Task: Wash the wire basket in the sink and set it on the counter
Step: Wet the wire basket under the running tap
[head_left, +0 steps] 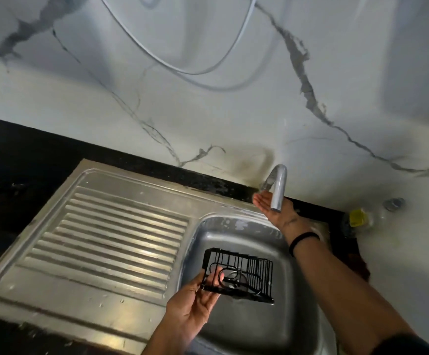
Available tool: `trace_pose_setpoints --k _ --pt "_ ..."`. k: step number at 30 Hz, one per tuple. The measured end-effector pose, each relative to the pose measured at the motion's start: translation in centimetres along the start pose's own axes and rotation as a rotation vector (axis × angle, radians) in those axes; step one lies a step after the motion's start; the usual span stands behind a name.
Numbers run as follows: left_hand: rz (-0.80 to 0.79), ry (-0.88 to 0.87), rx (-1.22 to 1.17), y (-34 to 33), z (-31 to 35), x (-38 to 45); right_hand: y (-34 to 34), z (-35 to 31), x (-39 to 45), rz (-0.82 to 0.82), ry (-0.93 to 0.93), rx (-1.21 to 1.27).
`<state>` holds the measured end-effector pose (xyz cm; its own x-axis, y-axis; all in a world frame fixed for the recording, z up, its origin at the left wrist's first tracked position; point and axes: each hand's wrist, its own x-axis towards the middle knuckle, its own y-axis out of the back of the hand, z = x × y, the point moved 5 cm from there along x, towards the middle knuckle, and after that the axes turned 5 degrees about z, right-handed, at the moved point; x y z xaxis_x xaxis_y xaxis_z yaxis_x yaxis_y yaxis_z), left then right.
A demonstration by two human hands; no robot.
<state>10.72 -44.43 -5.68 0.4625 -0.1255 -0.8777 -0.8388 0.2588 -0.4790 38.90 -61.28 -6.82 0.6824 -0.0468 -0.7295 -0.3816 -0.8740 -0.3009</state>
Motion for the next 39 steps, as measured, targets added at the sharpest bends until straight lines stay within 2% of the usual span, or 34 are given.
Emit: trace_pose_setpoints --k 5,12,15,18,25,31,34,37,39 --pt "-0.012 0.007 0.004 -0.4 -0.1 0.4 -1.4 1.4 0.7 -0.035 -0.102 -0.049" --pt "-0.044 0.018 0.014 -0.9 0.1 0.9 -3.1 3.9 1.7 -0.024 -0.051 -0.282" --pt "-0.057 0.016 -0.002 -1.2 0.3 1.0 -2.1 3.7 0.7 -0.067 -0.072 -0.186" --pt "-0.05 0.007 0.001 -1.5 0.2 1.6 -0.5 3.9 -1.6 -0.131 -0.202 -0.061" --pt "-0.083 0.031 0.016 -4.0 0.0 2.8 2.0 4.4 -4.6 -0.177 -0.316 -0.012" --pt "-0.034 0.03 0.151 -7.2 -0.2 3.8 1.9 1.8 -7.3 -0.274 -0.212 -0.003" --pt "-0.031 0.015 0.239 -9.0 -0.3 3.4 2.1 1.0 -9.2 -0.339 -0.143 -0.11" --pt "-0.045 -0.005 0.324 -10.8 -0.4 3.7 2.8 0.2 -10.8 -0.36 0.063 -0.318" --pt "-0.05 -0.028 0.365 -11.8 -0.3 4.0 3.8 -0.2 -11.9 -0.287 0.27 -0.502"
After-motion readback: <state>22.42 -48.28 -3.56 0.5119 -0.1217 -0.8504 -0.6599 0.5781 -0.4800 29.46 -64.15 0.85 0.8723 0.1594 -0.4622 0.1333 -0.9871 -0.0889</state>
